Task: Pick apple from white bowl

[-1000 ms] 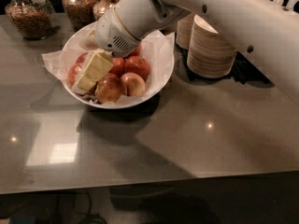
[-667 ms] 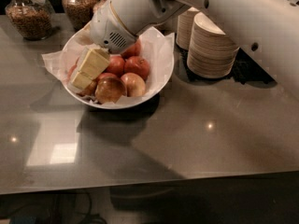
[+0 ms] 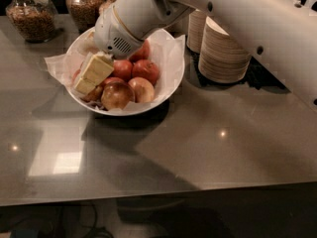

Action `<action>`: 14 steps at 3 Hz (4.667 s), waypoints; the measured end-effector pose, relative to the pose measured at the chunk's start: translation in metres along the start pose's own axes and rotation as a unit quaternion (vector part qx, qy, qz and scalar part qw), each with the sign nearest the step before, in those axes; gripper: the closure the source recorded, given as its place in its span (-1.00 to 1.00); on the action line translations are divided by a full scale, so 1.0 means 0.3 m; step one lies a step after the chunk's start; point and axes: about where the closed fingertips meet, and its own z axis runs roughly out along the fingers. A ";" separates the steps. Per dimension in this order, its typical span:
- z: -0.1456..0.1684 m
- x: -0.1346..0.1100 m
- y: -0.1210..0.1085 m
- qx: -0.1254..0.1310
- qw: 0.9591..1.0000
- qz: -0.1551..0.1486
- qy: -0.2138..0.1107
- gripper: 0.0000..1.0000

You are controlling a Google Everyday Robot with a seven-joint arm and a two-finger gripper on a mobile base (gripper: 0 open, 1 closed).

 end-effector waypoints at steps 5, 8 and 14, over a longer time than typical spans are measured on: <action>0.084 0.136 0.000 -0.012 0.999 0.035 0.034 -0.04; 0.084 0.135 0.000 -0.012 0.999 0.035 0.034 1.00; -0.345 0.094 -0.097 0.061 0.981 0.028 -0.182 1.00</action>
Offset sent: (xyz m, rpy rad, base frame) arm 0.0093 -0.0129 -0.0507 -0.0692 0.0617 -0.0577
